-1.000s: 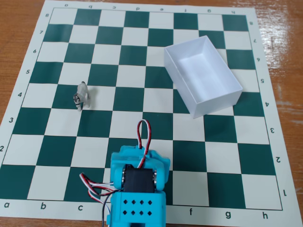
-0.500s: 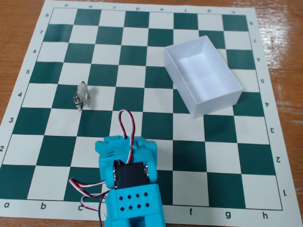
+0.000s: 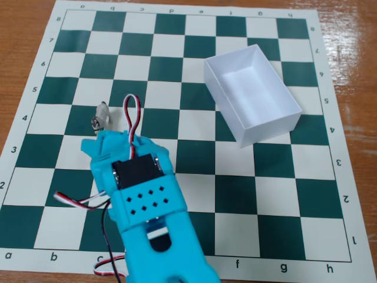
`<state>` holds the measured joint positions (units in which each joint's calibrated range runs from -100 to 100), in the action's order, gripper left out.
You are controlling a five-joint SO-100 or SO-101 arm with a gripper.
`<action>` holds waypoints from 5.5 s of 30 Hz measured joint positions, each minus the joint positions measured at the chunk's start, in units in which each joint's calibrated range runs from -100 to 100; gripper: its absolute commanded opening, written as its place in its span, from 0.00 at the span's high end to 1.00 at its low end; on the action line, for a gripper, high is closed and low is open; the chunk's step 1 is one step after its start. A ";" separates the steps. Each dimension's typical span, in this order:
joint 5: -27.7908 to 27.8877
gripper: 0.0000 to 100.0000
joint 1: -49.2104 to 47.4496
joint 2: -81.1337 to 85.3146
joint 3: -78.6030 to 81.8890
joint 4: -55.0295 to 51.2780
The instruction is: Grab the toy horse and put it in the box.
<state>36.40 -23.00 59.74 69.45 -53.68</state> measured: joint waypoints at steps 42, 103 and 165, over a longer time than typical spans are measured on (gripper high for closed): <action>-3.59 0.67 -1.19 -71.23 -60.56 -8.41; 12.96 1.00 21.88 -38.04 -30.10 14.36; 14.73 0.74 25.24 -8.77 3.26 20.49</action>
<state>51.13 2.24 50.98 72.71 -33.19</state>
